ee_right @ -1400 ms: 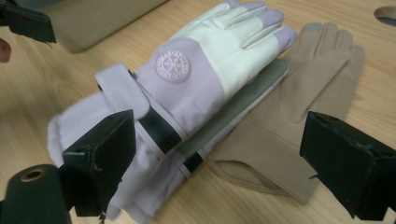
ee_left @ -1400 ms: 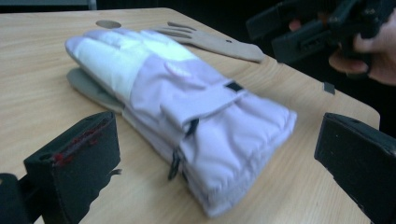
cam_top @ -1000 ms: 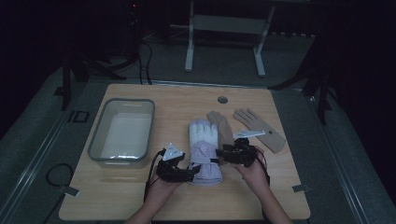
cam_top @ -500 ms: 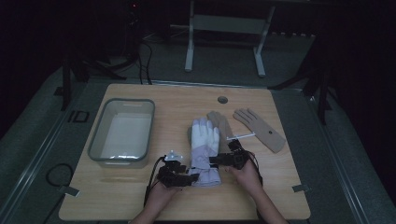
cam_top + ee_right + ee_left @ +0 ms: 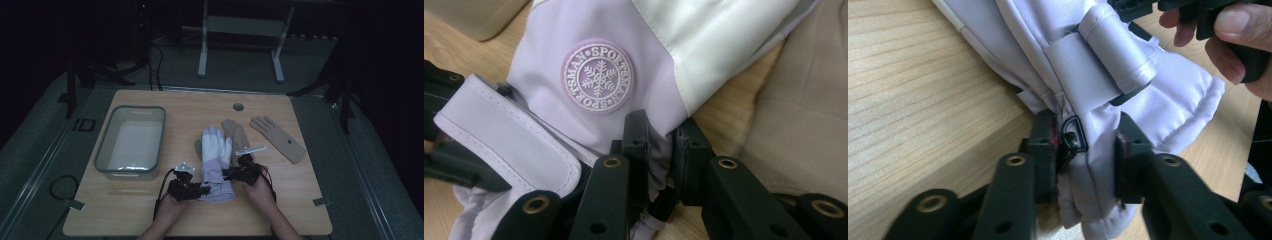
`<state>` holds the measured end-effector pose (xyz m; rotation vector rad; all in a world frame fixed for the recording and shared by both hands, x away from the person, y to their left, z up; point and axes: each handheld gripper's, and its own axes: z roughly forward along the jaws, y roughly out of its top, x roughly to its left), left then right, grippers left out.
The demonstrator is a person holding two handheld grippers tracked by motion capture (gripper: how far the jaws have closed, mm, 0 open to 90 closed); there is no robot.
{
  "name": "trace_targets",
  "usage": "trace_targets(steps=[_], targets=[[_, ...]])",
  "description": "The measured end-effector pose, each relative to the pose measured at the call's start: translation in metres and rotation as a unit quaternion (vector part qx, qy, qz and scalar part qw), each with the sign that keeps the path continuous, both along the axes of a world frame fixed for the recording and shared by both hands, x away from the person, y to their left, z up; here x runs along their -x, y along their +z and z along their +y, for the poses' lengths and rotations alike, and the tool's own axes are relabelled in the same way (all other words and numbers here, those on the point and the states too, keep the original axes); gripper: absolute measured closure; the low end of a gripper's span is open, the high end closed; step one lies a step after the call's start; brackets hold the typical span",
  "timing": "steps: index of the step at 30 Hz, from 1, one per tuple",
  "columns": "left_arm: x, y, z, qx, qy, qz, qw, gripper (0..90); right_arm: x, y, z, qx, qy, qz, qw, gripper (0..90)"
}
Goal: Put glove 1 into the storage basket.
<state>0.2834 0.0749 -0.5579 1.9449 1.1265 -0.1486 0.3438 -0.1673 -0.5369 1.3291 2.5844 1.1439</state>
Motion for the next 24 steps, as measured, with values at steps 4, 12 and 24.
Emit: trace_targets(steps=[4,12,24], targets=[[-0.002,0.004,0.002,0.001,-0.008,0.008,0.9999,73.5,0.003,0.007,0.000,-0.001,0.000,-0.010,0.9999,79.4],[-0.008,0.030,0.009,0.001,-0.021,-0.005,0.9998,74.7,0.008,0.030,0.003,-0.010,-0.006,-0.040,0.9991,79.6],[-0.020,0.072,0.031,-0.019,-0.037,-0.047,0.9980,74.9,0.000,0.070,0.024,-0.020,-0.003,-0.080,0.9966,79.6]])
